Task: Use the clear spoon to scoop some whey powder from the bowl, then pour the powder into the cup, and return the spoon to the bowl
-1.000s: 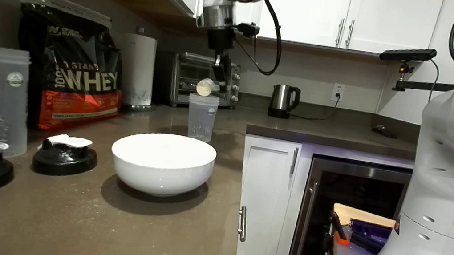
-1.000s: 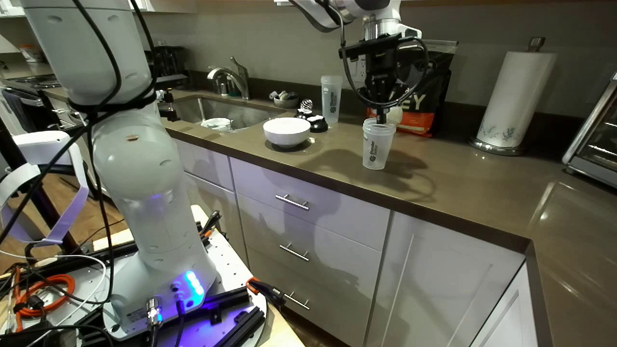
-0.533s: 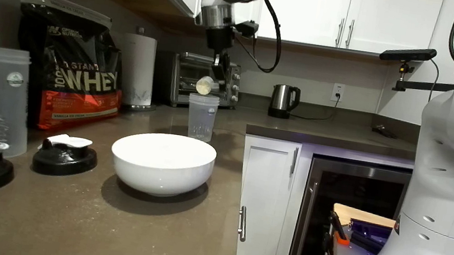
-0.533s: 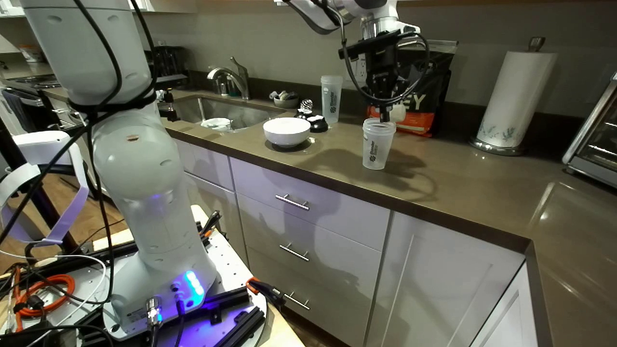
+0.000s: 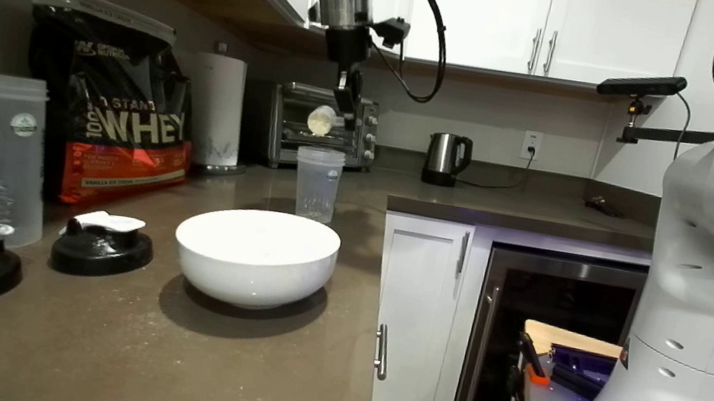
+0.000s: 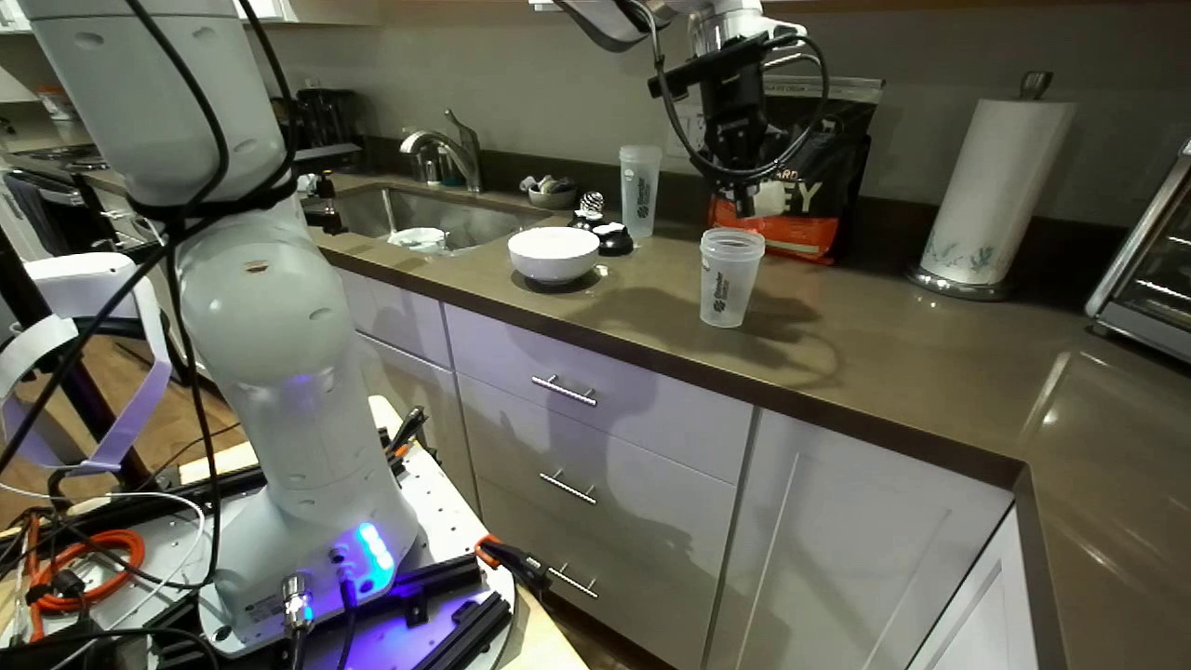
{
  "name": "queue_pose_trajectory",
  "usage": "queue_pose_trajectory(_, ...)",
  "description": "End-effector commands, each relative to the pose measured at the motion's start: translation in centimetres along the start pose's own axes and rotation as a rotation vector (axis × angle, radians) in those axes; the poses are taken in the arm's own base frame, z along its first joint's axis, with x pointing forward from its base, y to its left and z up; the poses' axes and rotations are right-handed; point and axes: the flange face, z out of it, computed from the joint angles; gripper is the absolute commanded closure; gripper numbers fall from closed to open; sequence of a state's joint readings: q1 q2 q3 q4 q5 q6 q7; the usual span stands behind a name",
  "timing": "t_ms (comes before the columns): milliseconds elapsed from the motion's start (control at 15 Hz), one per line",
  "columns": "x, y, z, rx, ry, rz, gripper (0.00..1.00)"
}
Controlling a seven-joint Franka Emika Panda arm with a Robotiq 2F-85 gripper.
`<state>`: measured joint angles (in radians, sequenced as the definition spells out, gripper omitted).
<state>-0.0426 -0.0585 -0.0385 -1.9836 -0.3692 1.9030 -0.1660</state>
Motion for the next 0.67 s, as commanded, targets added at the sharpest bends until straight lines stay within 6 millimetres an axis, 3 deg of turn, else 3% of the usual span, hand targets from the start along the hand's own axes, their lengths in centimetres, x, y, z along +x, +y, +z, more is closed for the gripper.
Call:
queue_pose_trajectory(0,-1.3,-0.1,-1.7,-0.039,0.026,0.019,0.99)
queue_pose_trajectory(267,-1.9,-0.2,-2.6,-0.054,0.045,0.021,0.99)
queue_pose_trajectory(600,-2.2,-1.4,-1.7,-0.093,0.029,0.005,0.99)
